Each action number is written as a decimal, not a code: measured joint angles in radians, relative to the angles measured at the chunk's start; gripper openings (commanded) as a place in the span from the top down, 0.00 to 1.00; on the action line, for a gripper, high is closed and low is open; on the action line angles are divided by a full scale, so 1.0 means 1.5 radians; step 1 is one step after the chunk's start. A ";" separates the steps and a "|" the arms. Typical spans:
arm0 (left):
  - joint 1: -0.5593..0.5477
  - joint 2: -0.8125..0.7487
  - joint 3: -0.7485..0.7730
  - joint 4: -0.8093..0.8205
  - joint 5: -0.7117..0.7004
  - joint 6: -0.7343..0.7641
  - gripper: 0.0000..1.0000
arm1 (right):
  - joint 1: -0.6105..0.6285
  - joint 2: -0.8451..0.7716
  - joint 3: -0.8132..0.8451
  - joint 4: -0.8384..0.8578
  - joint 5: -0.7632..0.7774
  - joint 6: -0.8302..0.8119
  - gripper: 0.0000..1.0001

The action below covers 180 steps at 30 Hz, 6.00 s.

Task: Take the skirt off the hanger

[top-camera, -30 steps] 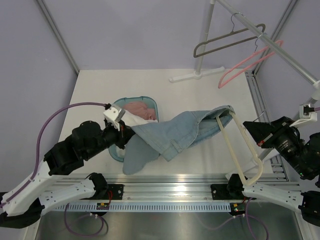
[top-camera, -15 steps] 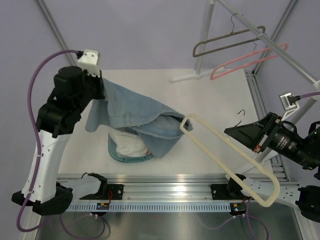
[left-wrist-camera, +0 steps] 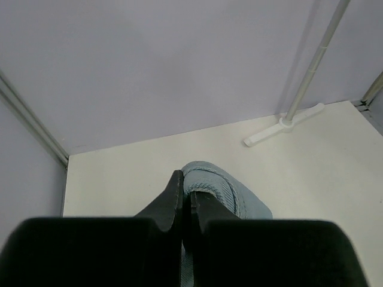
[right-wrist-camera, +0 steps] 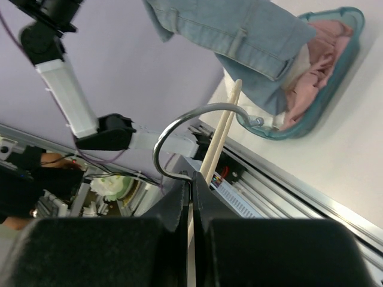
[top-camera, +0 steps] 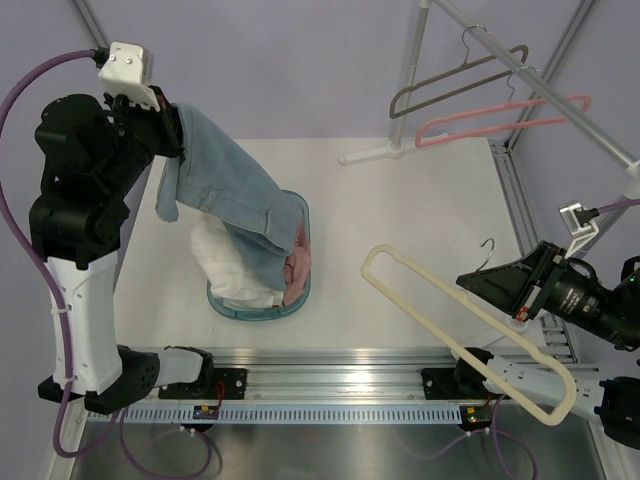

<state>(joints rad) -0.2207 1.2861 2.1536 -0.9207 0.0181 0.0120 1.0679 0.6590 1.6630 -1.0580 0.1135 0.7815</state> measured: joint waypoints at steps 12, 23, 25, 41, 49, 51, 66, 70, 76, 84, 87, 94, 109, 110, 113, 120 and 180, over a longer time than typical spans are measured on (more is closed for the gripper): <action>0.010 -0.070 -0.238 0.103 0.060 -0.003 1.00 | 0.000 -0.031 -0.064 -0.034 0.041 0.002 1.00; 0.020 -0.110 -0.337 0.144 0.095 -0.003 1.00 | 0.000 -0.058 -0.090 -0.045 0.050 0.015 1.00; 0.021 -0.131 -0.382 0.172 0.121 -0.011 1.00 | 0.000 -0.062 -0.096 -0.044 0.051 0.017 1.00; 0.022 -0.185 -0.839 0.395 0.277 -0.192 1.00 | 0.000 -0.063 -0.127 -0.041 0.051 0.031 1.00; 0.039 -0.204 -0.933 0.421 0.231 -0.226 0.91 | 0.000 -0.068 -0.143 -0.035 0.049 0.037 1.00; 0.047 -0.194 -0.958 0.433 0.232 -0.238 0.92 | 0.000 -0.072 -0.148 -0.032 0.046 0.039 1.00; 0.037 -0.230 -0.870 0.353 0.284 -0.286 0.01 | 0.000 -0.005 -0.161 -0.012 0.074 0.035 1.00; -0.006 -0.311 -0.792 0.321 0.283 -0.291 0.01 | 0.000 0.119 -0.146 -0.016 0.127 0.022 1.00; -0.122 -0.346 -0.693 0.298 0.291 -0.303 0.01 | 0.000 0.365 -0.082 -0.047 0.237 0.013 1.00; -0.424 -0.237 -0.580 0.234 0.212 -0.288 0.01 | -0.001 0.525 0.014 -0.148 0.343 0.021 1.00; -0.496 -0.215 -0.567 0.214 0.164 -0.281 0.03 | -0.002 0.531 0.039 -0.169 0.371 0.030 1.00; -0.614 -0.198 -0.569 0.193 0.072 -0.270 0.03 | -0.010 0.536 0.067 -0.184 0.404 0.042 1.00; -0.685 -0.170 -0.568 0.194 -0.008 -0.270 0.03 | -0.013 0.553 0.078 -0.186 0.400 0.042 1.00; -0.685 -0.166 -0.568 0.193 -0.014 -0.270 0.05 | -0.013 0.552 0.078 -0.186 0.400 0.042 1.00; -0.686 -0.154 -0.568 0.191 -0.033 -0.273 0.15 | -0.014 0.552 0.078 -0.186 0.390 0.040 1.00; -0.687 -0.115 -0.566 0.168 -0.105 -0.276 1.00 | -0.015 0.511 0.063 -0.186 0.341 0.025 0.90; -0.622 0.535 0.173 0.470 0.040 -0.316 1.00 | -0.018 -0.120 -0.597 0.064 -0.018 0.144 1.00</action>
<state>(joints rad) -1.1538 2.0892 2.4138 -0.2157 0.0776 -0.4614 1.0416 0.4786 0.7681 -0.9623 0.0872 0.9981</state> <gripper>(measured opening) 0.056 0.008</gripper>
